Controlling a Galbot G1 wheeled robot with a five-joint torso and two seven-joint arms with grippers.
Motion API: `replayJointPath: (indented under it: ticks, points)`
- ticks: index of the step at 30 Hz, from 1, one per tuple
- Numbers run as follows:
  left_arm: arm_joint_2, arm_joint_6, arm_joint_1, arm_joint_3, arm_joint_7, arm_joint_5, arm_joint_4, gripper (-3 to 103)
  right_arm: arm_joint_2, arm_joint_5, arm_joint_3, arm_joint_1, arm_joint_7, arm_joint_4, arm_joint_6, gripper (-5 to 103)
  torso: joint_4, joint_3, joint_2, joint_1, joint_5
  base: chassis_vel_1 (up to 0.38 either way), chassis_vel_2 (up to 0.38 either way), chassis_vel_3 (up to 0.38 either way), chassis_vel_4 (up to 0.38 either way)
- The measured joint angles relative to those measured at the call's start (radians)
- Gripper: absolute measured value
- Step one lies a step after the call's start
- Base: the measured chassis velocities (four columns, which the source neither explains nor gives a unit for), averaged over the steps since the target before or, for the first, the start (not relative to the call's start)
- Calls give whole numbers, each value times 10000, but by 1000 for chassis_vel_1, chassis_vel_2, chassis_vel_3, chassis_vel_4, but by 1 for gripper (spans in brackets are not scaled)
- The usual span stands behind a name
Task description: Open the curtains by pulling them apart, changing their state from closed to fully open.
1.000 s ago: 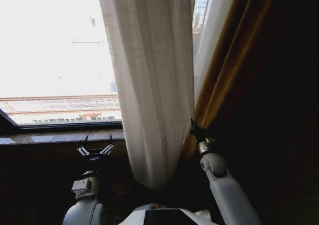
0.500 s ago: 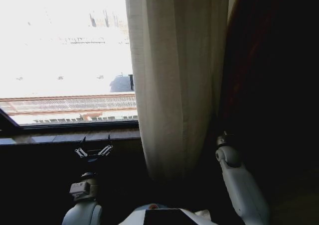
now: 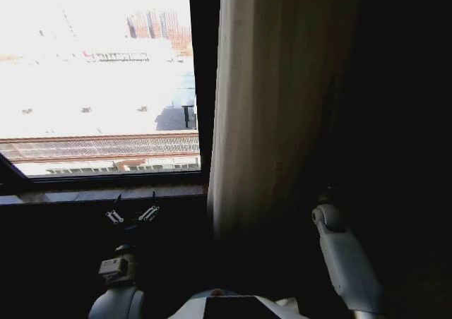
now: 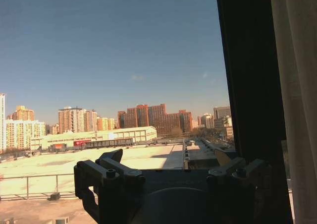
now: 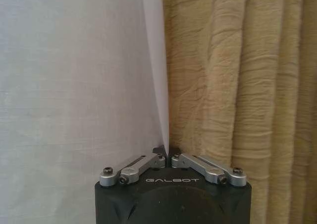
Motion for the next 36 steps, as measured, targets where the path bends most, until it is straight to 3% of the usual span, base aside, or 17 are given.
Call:
replayJointPath:
  ticks: [3,4,6,12,14,16,18,20,21,22,26,27,36]
  points:
    - [0,-2,-12,1,0,0,22,100,115,-55,-174,-349,-354,433,8,8,0,0,0,1,1,0,0,0,0]
    - [-1,-4,-23,11,2,0,38,100,267,-153,-426,-680,-610,877,14,19,1,-1,0,0,1,0,0,0,0]
    - [-1,-3,-27,17,2,1,45,100,315,-203,-511,-777,-683,1011,16,19,1,-1,0,0,0,0,0,0,0]
    - [-39,-4,-50,49,3,12,97,100,688,-596,-1367,-1625,-1328,2136,72,46,3,-1,1,0,-3,0,0,0,0]
    - [-42,-4,-56,44,3,12,105,100,721,-607,-1533,-1767,-1358,2314,87,46,3,0,0,0,-3,0,0,0,0]
    - [-57,-1,-84,17,3,11,130,100,833,-792,-2048,-2246,-1415,2796,236,62,2,0,1,0,-3,0,0,0,0]
    - [-58,-1,-89,16,3,10,136,100,868,-918,-2164,-2348,-1427,2888,284,62,2,-1,0,0,-1,0,0,0,0]
    - [-60,0,-104,16,3,10,149,100,946,-1316,-2382,-2555,-1532,3051,350,73,2,-1,1,0,-3,0,0,0,0]
    - [-59,0,-110,22,3,10,152,100,966,-1501,-2434,-2599,-1579,3084,364,73,2,-1,1,0,-3,0,0,0,0]
    - [-66,2,-123,48,4,10,156,100,1019,-1985,-2569,-2652,-1638,3131,406,84,2,-2,1,0,-4,0,0,0,0]
    - [-82,3,-125,81,3,13,157,100,1065,-2203,-2739,-2640,-1559,3135,436,90,2,-1,1,0,-1,0,0,0,0]
    - [-94,2,-118,84,3,17,156,100,1108,-2276,-2852,-2597,-1429,3134,449,98,3,-1,1,0,0,0,0,0,0]
    - [-75,-42,-119,44,3,14,161,100,1162,-2376,-2955,-2617,-1380,3027,579,100,2,-1,1,0,0,41,45,-47,-46]
